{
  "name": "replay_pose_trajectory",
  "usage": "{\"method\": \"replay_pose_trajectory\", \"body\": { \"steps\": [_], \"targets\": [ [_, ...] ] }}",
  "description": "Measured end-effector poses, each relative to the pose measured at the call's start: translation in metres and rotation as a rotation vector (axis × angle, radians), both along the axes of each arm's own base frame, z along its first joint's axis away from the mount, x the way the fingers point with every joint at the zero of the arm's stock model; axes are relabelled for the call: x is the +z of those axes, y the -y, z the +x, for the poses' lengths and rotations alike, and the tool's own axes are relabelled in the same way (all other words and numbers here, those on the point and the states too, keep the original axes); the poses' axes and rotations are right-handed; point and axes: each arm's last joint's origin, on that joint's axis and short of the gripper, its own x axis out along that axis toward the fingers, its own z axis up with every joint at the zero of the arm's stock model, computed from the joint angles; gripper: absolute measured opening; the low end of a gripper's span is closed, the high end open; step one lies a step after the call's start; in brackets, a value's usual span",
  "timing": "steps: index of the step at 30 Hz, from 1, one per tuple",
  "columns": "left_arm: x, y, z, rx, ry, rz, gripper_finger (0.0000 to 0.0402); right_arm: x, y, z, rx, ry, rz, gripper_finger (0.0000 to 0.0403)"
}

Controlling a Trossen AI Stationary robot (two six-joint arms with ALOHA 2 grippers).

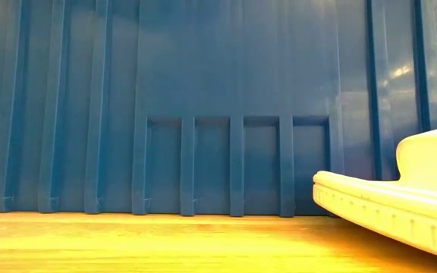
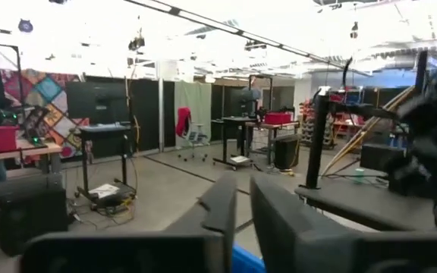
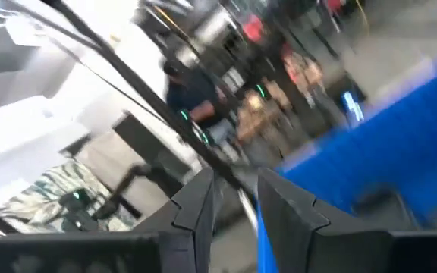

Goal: Pick and place slides into bin
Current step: Put the pink slides into the blue organizer bin

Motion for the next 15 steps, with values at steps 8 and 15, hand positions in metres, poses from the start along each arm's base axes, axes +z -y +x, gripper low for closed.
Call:
{"method": "replay_pose_trajectory", "body": {
  "steps": [8,15],
  "targets": [
    [0.01,-0.005,-0.017,0.08,0.008,-0.023,0.0008,-0.033,0.002,0.011,-0.009,-0.262,0.207,0.0095],
    [0.014,-0.008,-0.025,0.145,-0.07,0.03,0.0008,-0.023,0.0,0.011,0.06,-0.192,0.252,0.0095]
  ]
}}
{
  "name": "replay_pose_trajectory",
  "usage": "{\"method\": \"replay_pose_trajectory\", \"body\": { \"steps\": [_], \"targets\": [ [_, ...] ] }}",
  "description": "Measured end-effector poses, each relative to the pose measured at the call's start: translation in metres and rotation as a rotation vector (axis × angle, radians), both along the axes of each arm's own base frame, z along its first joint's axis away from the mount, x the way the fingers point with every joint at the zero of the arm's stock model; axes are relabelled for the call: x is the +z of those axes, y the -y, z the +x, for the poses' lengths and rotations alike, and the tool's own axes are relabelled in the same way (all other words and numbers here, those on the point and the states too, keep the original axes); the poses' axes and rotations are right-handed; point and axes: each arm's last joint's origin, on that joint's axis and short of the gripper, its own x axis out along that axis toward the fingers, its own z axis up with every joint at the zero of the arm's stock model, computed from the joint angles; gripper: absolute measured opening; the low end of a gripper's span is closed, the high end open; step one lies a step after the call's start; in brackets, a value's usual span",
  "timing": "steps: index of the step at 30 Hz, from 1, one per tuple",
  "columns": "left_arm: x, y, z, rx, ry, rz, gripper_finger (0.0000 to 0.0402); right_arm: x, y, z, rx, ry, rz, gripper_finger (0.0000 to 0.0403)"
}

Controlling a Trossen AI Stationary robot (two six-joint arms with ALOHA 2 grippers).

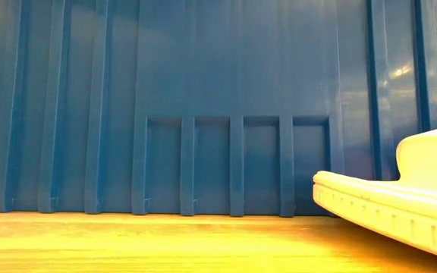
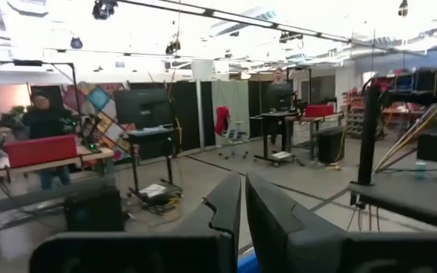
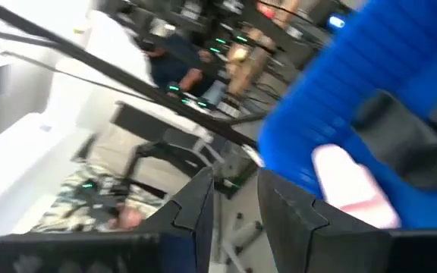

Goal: Pick and place slides into bin
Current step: Put the pink slides into the blue organizer bin

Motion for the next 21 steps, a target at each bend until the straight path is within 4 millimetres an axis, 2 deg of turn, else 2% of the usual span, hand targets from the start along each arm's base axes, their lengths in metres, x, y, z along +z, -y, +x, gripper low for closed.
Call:
{"method": "replay_pose_trajectory", "body": {
  "steps": [6,11,17,21],
  "targets": [
    [0.001,-0.002,-0.004,0.077,-0.056,0.003,0.0008,0.023,0.0,0.001,0.004,0.224,-0.045,0.0091],
    [0.003,-0.003,-0.008,0.103,-0.077,0.006,0.0005,0.025,0.005,0.028,0.011,0.313,-0.098,0.009],
    [0.009,-0.006,-0.018,0.104,-0.051,-0.001,0.0002,0.016,0.007,0.073,0.132,0.247,-0.028,0.009],
    [0.015,-0.009,-0.029,0.117,-0.068,0.019,0.0001,0.01,0.003,0.08,0.064,0.121,0.027,0.0081]
  ]
}}
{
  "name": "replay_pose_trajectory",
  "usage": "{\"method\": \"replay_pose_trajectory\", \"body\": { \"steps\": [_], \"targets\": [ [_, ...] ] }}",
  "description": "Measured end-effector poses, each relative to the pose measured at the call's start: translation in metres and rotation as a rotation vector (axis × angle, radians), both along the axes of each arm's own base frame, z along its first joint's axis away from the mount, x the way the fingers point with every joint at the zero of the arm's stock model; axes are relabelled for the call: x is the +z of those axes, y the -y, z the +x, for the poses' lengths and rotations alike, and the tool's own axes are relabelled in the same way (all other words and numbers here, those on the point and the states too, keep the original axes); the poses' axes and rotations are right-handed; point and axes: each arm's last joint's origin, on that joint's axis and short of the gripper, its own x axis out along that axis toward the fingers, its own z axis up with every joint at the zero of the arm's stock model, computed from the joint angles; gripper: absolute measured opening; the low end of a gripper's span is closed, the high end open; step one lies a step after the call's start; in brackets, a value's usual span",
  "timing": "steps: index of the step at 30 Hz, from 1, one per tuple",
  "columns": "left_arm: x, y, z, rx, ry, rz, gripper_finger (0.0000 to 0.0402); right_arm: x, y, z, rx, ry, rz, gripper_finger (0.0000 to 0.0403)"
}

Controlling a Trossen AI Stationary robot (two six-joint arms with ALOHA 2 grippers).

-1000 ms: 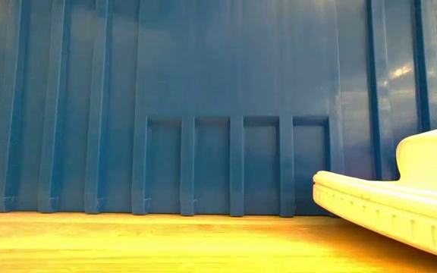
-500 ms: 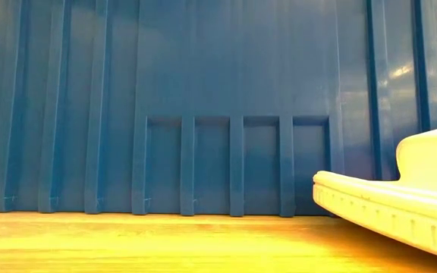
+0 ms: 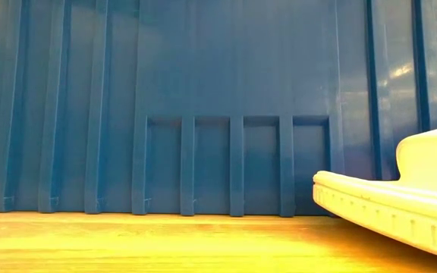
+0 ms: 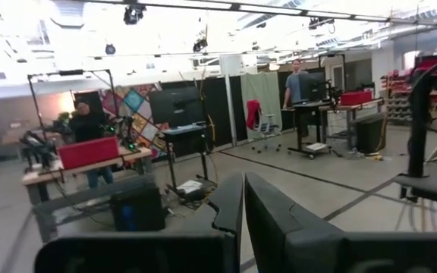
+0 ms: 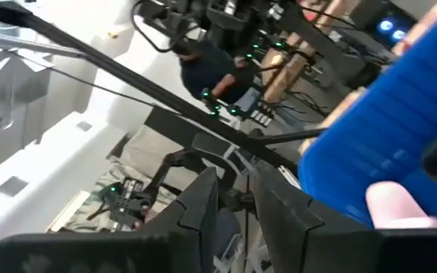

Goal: Pick and place slides into bin
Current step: Put the pink slides into the blue organizer bin

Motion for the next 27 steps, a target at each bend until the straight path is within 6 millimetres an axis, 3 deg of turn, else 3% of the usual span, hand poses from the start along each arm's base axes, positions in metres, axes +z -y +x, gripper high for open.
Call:
{"method": "replay_pose_trajectory", "body": {
  "steps": [10,19,27],
  "targets": [
    [0.008,-0.006,-0.023,0.024,-0.04,0.038,0.0,0.012,-0.029,-0.006,-0.081,0.002,0.063,0.0068],
    [0.002,-0.009,-0.036,0.025,-0.039,0.038,0.0,-0.016,-0.077,0.012,0.063,-0.298,0.187,0.0068],
    [-0.001,-0.011,-0.043,0.039,-0.068,0.036,0.0,-0.013,-0.116,0.018,0.145,-0.38,0.188,0.0068]
  ]
}}
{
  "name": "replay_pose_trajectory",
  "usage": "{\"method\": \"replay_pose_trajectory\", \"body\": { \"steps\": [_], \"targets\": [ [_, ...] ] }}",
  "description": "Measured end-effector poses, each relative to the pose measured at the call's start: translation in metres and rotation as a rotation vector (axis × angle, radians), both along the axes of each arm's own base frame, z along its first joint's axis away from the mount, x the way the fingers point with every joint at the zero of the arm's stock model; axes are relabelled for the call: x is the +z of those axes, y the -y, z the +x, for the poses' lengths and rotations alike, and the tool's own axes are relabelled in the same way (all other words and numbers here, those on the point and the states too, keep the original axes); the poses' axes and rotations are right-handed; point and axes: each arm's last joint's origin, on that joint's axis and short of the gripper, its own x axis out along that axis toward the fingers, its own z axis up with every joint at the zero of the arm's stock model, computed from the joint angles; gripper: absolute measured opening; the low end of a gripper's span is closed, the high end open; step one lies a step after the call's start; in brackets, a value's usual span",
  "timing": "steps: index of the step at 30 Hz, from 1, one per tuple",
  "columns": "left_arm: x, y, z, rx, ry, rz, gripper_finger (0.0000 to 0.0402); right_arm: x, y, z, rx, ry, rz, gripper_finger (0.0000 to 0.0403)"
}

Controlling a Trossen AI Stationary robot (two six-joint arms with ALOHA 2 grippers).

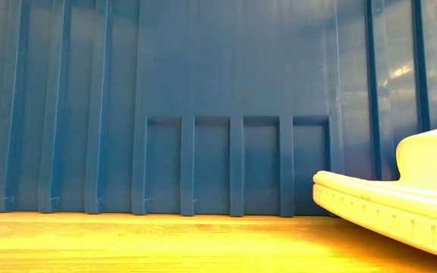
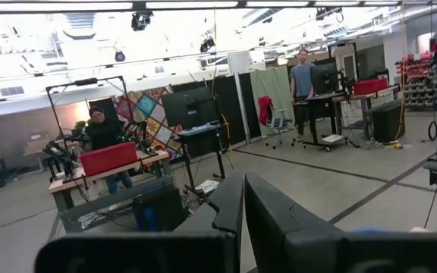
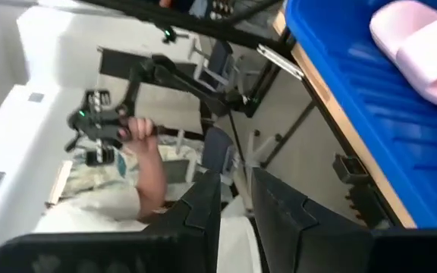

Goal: Pick and place slides into bin
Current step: Put the pink slides into the blue organizer bin

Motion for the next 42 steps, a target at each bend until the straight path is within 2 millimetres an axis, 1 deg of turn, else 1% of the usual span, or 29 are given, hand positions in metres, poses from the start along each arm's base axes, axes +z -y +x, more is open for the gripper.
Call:
{"method": "replay_pose_trajectory", "body": {
  "steps": [2,4,8,11,13,15,18,21,23,26,34,42],
  "targets": [
    [-0.001,0.0,-0.001,0.001,-0.012,0.003,0.0,-0.001,-0.011,0.003,0.027,-0.037,-0.013,0.0068],
    [-0.002,0.0,-0.001,0.001,-0.016,0.003,0.0,-0.004,-0.027,0.006,0.078,-0.079,-0.01,0.0068],
    [-0.005,0.0,0.001,0.003,-0.028,0.006,0.0,-0.019,-0.071,0.012,0.27,-0.193,-0.011,0.0068],
    [-0.01,0.0,0.002,0.004,-0.041,0.009,0.0,-0.034,-0.102,0.016,0.331,-0.262,-0.05,0.0068],
    [-0.013,0.0,0.004,0.003,-0.051,0.012,0.0,-0.045,-0.119,0.022,0.316,-0.298,-0.072,0.0068],
    [-0.014,0.001,0.005,0.003,-0.057,0.013,0.0,-0.056,-0.131,0.03,0.248,-0.323,-0.106,0.0068],
    [-0.015,0.001,0.007,0.003,-0.061,0.015,0.0,-0.075,-0.148,0.041,0.145,-0.313,-0.192,0.0068],
    [-0.016,0.001,0.009,0.004,-0.066,0.016,0.0,-0.086,-0.16,0.044,0.123,-0.319,-0.253,0.0068],
    [-0.016,0.001,0.009,0.004,-0.068,0.017,0.0,-0.095,-0.162,0.042,0.121,-0.367,-0.292,0.0068],
    [-0.016,0.001,0.009,0.004,-0.067,0.016,0.0,-0.104,-0.16,0.038,0.131,-0.455,-0.347,0.0068],
    [-0.015,0.001,0.007,0.004,-0.059,0.014,0.0,-0.098,-0.137,0.022,0.118,-0.551,-0.442,0.0068],
    [-0.016,0.001,0.01,0.003,-0.065,0.014,0.0,-0.102,-0.117,0.011,0.058,-0.653,-0.608,0.0068]
  ]
}}
